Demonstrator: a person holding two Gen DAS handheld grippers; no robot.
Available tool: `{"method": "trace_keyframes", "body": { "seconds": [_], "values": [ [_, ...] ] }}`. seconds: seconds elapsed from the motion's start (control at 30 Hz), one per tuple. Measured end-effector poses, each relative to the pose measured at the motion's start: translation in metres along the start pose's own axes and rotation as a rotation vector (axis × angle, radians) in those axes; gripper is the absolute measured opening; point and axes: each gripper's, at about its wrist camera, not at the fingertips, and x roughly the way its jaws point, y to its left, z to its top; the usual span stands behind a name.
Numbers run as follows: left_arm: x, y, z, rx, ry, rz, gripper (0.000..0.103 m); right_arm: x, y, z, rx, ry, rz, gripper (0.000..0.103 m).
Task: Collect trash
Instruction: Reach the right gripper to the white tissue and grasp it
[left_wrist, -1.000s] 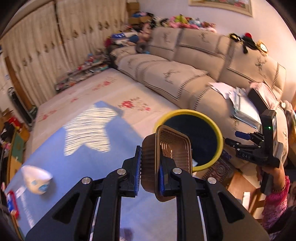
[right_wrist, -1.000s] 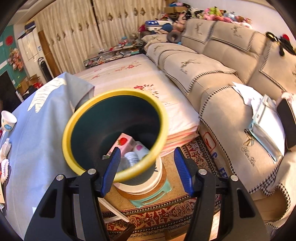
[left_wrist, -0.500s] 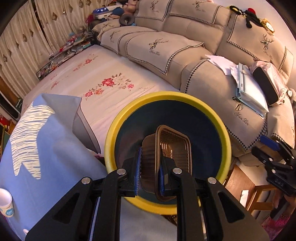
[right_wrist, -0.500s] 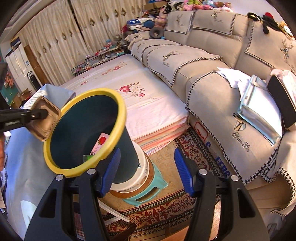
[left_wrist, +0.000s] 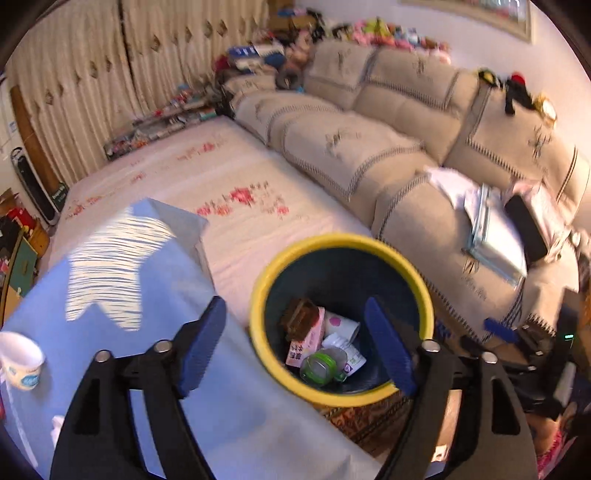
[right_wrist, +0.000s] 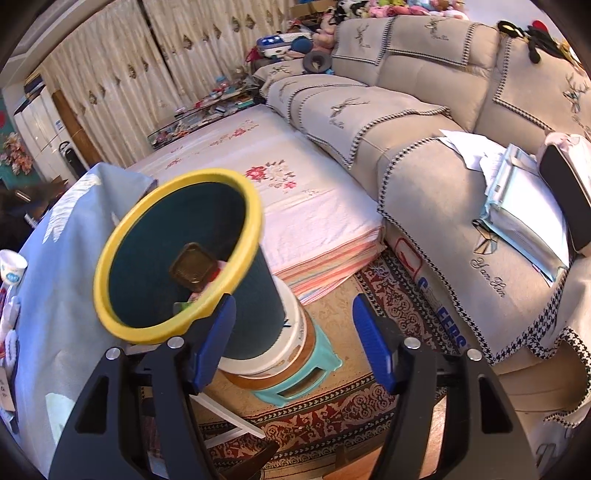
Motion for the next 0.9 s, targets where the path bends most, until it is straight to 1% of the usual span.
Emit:
{"method": "trace_keyframes", "body": {
  "seconds": [0.03, 0.07, 0.1, 0.17, 0.27, 0.3, 0.4, 0.43, 0.53, 0.6, 0.7, 0.8, 0.9],
  "values": [
    [-0.025, 0.010, -0.005, -0.019, -0.043, 0.010, 0.083, -0.001, 0.007, 0.000, -0.014, 0.000, 0.009, 0.063],
    [-0.042, 0.016, -0.010, -0.035, -0.069, 0.021, 0.085, -0.002, 0.016, 0.000, -0.035, 0.000, 0.021, 0.063],
    [-0.062, 0.025, -0.016, -0.056, -0.098, 0.031, 0.088, -0.003, 0.025, 0.000, -0.052, -0.001, 0.031, 0.063],
    [-0.104, 0.050, -0.036, -0.118, -0.165, 0.062, 0.093, -0.007, 0.047, 0.001, -0.097, -0.003, 0.069, 0.063],
    [-0.159, 0.087, -0.074, -0.197, -0.237, 0.148, 0.094, -0.013, 0.089, 0.003, -0.178, -0.003, 0.148, 0.063],
    [-0.178, 0.102, -0.091, -0.236, -0.259, 0.191, 0.095, -0.015, 0.101, 0.003, -0.200, -0.002, 0.170, 0.063],
    [-0.220, 0.135, -0.135, -0.331, -0.302, 0.290, 0.096, -0.021, 0.148, 0.001, -0.289, 0.004, 0.243, 0.064],
    [-0.234, 0.147, -0.153, -0.370, -0.310, 0.335, 0.097, -0.022, 0.167, -0.001, -0.324, 0.012, 0.277, 0.064],
    [-0.261, 0.173, -0.197, -0.437, -0.314, 0.425, 0.097, -0.025, 0.221, -0.006, -0.418, 0.048, 0.373, 0.064],
    [-0.272, 0.184, -0.224, -0.466, -0.306, 0.469, 0.097, -0.028, 0.259, -0.010, -0.480, 0.074, 0.436, 0.064],
    [-0.283, 0.200, -0.255, -0.489, -0.289, 0.505, 0.097, -0.030, 0.305, -0.012, -0.541, 0.107, 0.505, 0.064],
    [-0.285, 0.212, -0.272, -0.516, -0.279, 0.519, 0.097, -0.023, 0.351, -0.011, -0.569, 0.152, 0.553, 0.067],
    [-0.281, 0.221, -0.284, -0.533, -0.273, 0.502, 0.097, -0.014, 0.388, -0.013, -0.609, 0.190, 0.558, 0.068]
  ]
}}
